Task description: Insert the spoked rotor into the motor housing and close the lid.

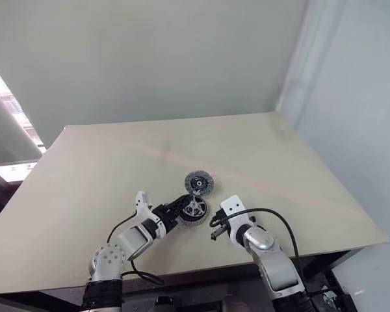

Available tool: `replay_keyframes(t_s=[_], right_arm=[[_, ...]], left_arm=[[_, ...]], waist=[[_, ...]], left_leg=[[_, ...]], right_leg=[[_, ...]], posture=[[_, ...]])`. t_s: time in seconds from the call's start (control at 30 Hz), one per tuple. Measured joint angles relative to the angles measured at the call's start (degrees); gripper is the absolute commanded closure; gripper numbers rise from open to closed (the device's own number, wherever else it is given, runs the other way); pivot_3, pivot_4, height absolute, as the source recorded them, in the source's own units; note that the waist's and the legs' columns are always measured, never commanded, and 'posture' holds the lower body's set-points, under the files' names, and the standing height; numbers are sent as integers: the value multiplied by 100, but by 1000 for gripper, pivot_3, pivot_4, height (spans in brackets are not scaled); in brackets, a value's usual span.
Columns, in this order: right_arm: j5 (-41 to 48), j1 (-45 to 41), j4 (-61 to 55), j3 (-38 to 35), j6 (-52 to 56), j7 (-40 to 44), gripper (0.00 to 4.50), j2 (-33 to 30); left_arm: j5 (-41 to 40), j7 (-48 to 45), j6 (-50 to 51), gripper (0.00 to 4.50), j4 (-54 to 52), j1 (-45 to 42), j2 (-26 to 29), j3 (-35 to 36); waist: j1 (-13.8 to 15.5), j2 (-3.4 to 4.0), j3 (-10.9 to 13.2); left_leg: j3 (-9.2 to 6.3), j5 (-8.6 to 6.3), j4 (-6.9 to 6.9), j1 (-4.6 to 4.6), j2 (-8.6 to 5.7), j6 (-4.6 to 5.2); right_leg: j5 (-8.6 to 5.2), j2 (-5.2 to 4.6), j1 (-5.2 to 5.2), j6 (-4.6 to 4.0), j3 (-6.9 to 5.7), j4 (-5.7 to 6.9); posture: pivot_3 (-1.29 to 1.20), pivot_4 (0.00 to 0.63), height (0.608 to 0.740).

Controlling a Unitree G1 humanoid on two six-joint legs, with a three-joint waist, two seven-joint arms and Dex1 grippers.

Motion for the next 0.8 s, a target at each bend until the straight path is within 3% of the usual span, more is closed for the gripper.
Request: replay_keyframes(t_s=[0.2,0.37,0.57,0.67,0.8], right_arm=[[1,-94,176,0,-113,45,4500,0],[1,-112,275,1,-153,67,4500,-1],[0,-140,336,10,-211,118,4500,5],[0,-141,373,20,-244,123,4500,13],[-1,-140,379,26,-270,116,4500,48]], left_arm=[[-120,132,184,60,-713,16,294,48],[-72,-36,224,60,-910,87,855,59],[745,-750,-150,60,-915,287,1710,-475],[1191,-1163,-512,644,-863,362,1757,-926],[2085,-1735,-1320,2150,-530,333,1921,-1692]], waist=[[-2,-2,2],[-5,-1,2],[1,0,2],[6,0,2],[-2,1,2]], left_leg=[[0,0,5,4,0,0],[0,1,3,4,0,0],[1,0,5,3,-4,0],[0,0,8,0,-8,0],[1,1,6,5,-6,0]], right_leg=[[-1,0,4,-1,-1,2],[-1,1,3,-2,0,3],[-1,-2,4,-2,2,2],[-1,-6,4,-2,3,2],[-1,-3,4,-2,5,6]], posture=[[0,0,740],[0,0,740],[0,0,740],[0,0,740],[0,0,740]])
